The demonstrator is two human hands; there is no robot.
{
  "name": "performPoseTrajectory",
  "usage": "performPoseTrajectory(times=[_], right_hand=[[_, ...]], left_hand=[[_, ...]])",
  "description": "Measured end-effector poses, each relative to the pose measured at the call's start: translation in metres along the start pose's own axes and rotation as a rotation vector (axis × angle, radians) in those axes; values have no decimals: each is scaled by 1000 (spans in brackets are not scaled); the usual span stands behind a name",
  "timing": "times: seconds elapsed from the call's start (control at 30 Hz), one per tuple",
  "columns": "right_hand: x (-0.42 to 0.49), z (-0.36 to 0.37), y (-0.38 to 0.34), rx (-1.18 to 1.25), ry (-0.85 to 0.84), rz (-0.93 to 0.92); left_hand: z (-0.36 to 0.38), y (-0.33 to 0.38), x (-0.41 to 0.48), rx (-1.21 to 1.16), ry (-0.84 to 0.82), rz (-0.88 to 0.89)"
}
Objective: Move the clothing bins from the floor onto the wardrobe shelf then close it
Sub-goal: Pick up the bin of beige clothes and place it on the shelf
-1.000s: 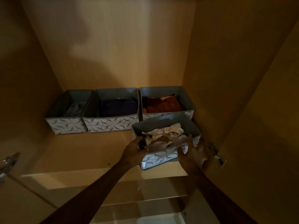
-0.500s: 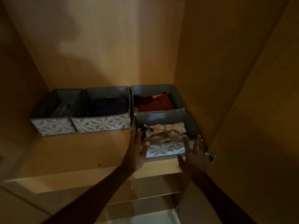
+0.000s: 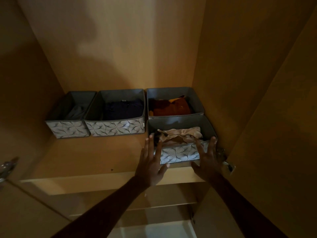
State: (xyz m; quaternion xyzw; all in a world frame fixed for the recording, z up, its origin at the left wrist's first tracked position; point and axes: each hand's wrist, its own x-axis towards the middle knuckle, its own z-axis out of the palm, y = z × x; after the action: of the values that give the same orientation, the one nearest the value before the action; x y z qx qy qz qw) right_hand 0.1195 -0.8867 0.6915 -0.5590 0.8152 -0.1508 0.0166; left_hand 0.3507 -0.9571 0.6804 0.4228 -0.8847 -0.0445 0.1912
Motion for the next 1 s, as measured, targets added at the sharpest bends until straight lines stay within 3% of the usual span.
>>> performPoseTrajectory(times=[0.47,0.7,0.87,1.0], right_hand=[[-10,6,5,105,35,-25],[-12,6,5,218,49,-67],[-37,7,-11,378,69,-215],[-73,20,-29,620,-72,-230]], left_hand=[[-8,-10,12,64,-65,36],[-11,-6,4,-109,-19,60],[-17,12,-39,-501,107,-213],[-5,14,-103,-736,199,-531]])
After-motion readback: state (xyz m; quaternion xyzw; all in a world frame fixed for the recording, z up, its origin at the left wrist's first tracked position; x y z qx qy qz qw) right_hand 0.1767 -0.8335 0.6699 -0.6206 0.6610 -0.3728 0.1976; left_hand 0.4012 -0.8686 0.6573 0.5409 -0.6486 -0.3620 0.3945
